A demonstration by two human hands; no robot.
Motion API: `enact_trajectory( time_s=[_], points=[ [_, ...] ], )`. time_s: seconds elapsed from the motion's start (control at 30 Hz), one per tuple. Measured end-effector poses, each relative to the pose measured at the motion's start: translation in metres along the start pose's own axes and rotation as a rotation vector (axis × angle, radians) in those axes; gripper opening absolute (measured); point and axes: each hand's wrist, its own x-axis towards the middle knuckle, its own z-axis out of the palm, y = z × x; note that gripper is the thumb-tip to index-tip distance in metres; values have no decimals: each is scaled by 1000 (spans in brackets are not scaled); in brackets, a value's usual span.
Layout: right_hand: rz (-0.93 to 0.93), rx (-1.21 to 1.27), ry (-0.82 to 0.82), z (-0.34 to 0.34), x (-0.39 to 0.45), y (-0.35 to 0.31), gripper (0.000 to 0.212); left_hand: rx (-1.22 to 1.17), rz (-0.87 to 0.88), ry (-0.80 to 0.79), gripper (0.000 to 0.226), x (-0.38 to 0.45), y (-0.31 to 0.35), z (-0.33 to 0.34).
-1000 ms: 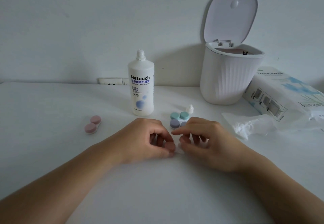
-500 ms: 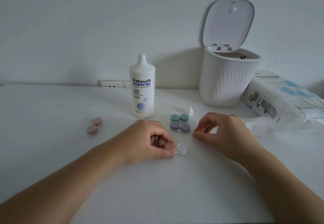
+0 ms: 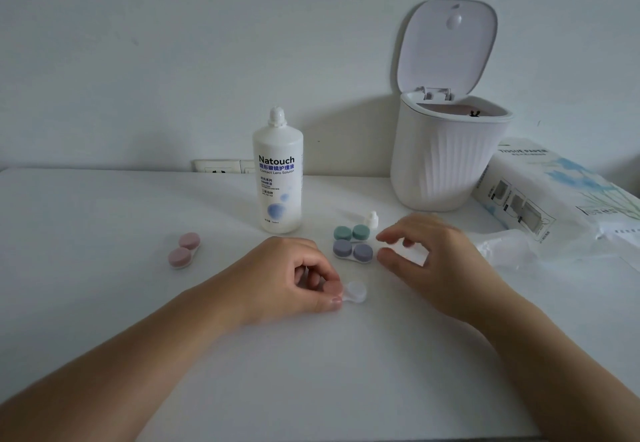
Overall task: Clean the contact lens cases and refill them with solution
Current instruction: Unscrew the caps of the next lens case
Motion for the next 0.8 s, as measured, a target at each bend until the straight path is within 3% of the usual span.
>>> enact_trajectory(
  time_s=[0.1,0.23,0.6,0.8],
  points=[
    [-56,190,-133,0,-2,-8,25,15,4,3,21,0,1,0],
    [-30,155,-313,9,-4,-12,31,26,16,10,19,1,1,0],
    [12,204,-321,15,-3,-12,14,215,95,-7,7,-1,5,4],
    [30,227,-340,16,-2,-12,14,276,62,81,4,-7,11,13]
  ],
)
